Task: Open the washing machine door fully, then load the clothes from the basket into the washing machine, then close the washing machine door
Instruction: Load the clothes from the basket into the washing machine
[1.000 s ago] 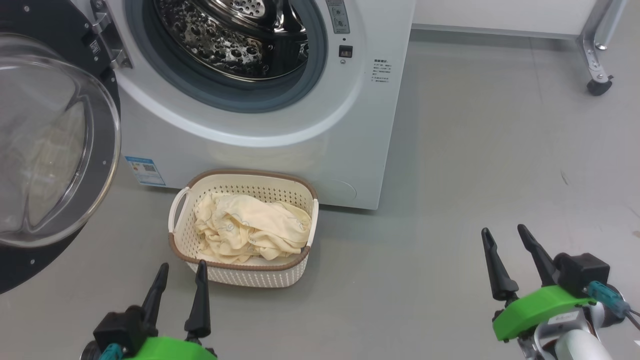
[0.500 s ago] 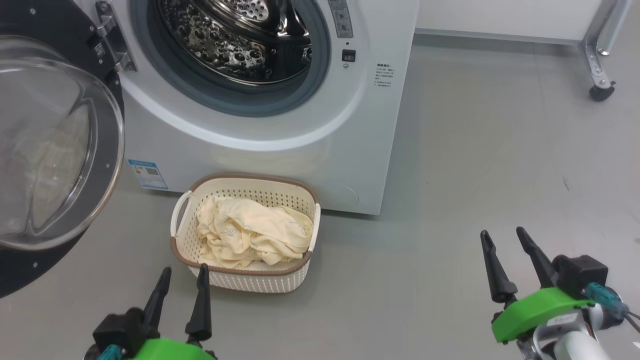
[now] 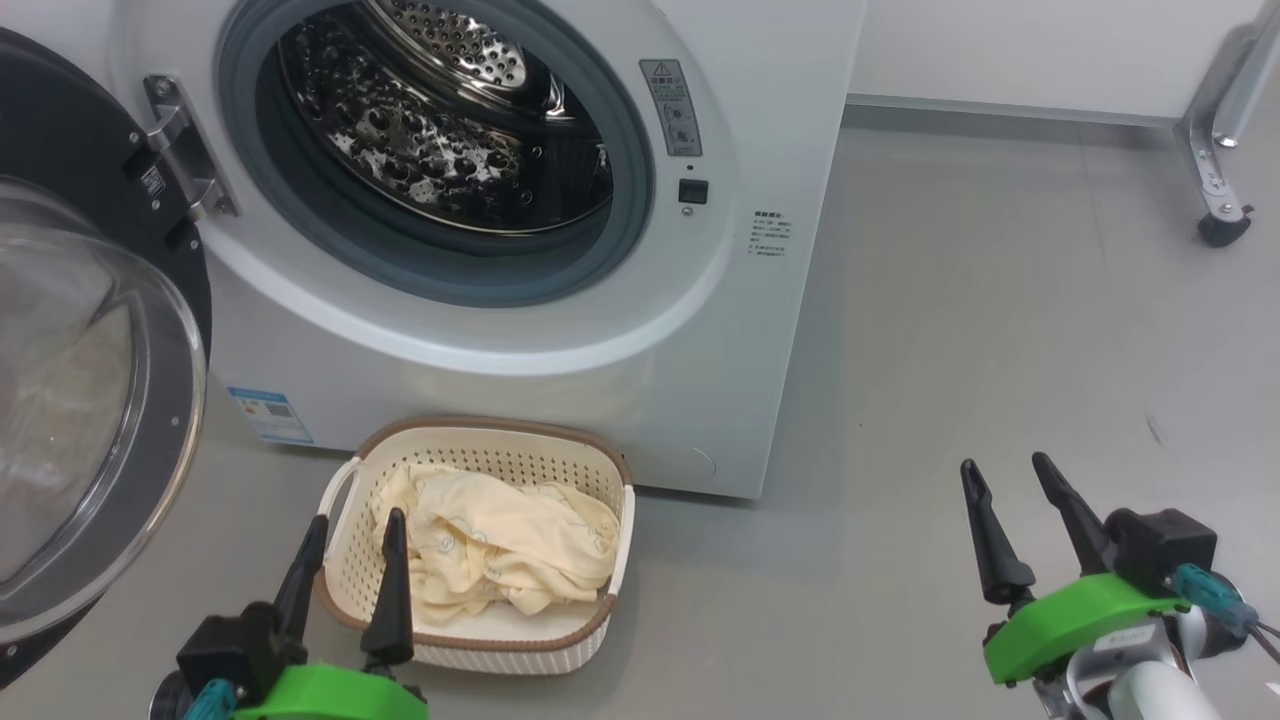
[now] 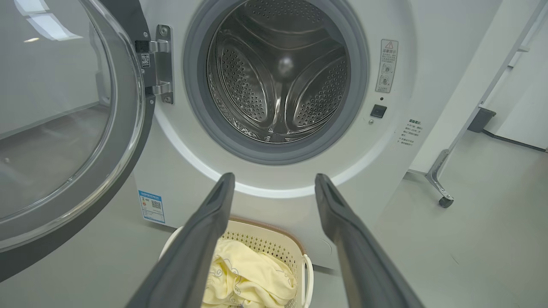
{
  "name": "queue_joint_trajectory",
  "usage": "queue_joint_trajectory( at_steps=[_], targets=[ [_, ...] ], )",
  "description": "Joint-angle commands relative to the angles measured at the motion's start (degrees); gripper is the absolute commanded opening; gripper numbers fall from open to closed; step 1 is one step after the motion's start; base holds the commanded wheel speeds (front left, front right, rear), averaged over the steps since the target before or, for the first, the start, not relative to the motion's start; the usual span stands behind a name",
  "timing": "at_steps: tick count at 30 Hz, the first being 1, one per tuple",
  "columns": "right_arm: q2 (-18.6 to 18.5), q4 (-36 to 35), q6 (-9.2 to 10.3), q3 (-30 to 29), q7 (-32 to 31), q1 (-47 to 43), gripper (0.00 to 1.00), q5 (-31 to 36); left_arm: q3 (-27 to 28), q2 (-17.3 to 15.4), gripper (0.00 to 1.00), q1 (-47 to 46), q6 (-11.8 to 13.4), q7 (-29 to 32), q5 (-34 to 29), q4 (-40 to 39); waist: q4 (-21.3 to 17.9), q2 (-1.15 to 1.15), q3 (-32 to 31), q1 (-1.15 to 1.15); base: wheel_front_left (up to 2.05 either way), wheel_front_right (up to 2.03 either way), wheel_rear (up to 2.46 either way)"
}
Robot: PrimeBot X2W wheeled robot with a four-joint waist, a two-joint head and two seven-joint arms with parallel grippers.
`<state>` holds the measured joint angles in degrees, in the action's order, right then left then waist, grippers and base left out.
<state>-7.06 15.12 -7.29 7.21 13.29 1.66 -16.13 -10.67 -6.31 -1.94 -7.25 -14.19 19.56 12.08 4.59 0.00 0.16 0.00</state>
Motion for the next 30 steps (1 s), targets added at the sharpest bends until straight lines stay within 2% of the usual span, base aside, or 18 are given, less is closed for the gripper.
queue_joint_trajectory(
  at_steps=[1,8,30],
  targets=[
    [-0.6,-1.7,-0.20,0.8,0.7,2.6,1.00,-0.4,2.1,-0.2,1.00,-2.4,0.0,-0.8,-0.8,-1.6,0.0,0.00,0.0,0.00,1.18,-1.18,0.00],
    [-0.5,-1.7,-0.20,0.9,0.7,2.6,1.00,-0.5,1.5,0.0,1.00,-2.3,-0.2,-0.8,-1.3,-1.0,0.2,0.00,0.3,0.00,0.63,-0.63,0.00],
    [-0.9,-1.5,-0.20,1.6,0.8,2.8,1.00,-0.6,-0.2,-0.4,1.00,-2.6,-0.2,-0.8,-1.3,-0.1,0.3,0.00,0.2,0.00,0.00,0.00,0.00]
  ],
)
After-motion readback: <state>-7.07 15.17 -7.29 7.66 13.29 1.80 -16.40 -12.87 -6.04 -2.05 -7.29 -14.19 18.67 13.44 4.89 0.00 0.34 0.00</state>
